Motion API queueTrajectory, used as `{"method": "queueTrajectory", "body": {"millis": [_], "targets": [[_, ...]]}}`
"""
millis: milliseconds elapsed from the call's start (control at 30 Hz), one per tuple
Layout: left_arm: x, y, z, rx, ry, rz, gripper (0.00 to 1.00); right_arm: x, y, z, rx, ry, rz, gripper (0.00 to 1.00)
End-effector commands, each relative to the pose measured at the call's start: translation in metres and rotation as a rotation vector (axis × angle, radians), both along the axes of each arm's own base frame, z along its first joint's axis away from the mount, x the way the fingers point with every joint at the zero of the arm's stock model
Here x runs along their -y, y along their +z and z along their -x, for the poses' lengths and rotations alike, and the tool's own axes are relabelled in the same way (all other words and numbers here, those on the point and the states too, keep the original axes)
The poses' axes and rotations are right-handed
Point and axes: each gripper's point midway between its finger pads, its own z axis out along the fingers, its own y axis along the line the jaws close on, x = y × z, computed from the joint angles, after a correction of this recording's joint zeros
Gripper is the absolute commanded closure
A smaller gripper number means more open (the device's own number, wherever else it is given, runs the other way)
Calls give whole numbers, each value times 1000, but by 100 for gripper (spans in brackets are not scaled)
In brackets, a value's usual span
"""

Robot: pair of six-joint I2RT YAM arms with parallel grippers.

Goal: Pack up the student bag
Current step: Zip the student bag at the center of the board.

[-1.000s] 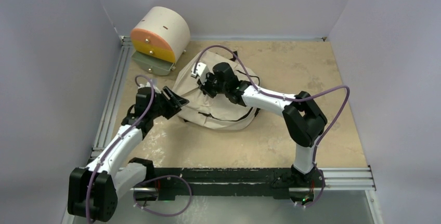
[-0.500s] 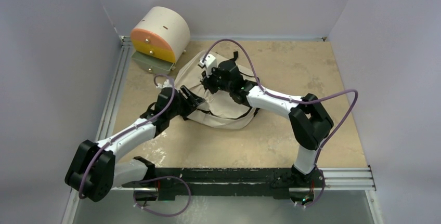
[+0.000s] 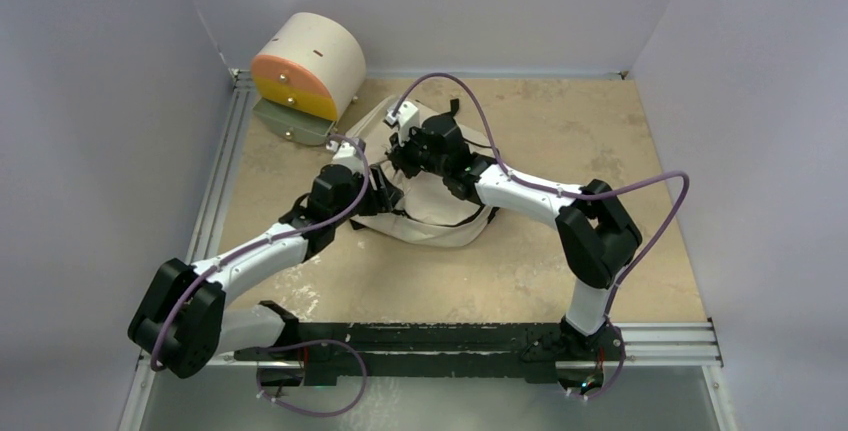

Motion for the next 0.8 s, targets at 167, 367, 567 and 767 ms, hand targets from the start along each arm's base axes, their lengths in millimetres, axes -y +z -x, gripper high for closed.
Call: {"method": "queueTrajectory", "body": {"millis": [167,367,567,767], "targets": [[0,63,-26,311,-32,-114,45,-4,38,-7,60,-5,-94,100],[-8,66,-25,342,-10,-139,45,-5,38,-6,52,-2,-97,100],[7,57,-26,363,-84,-123,45,-7,38,-7,40,-5,-104,100],[11,42,-36,345,-91,-159,46,-7,36,-8,11,-18,-113,100]]}}
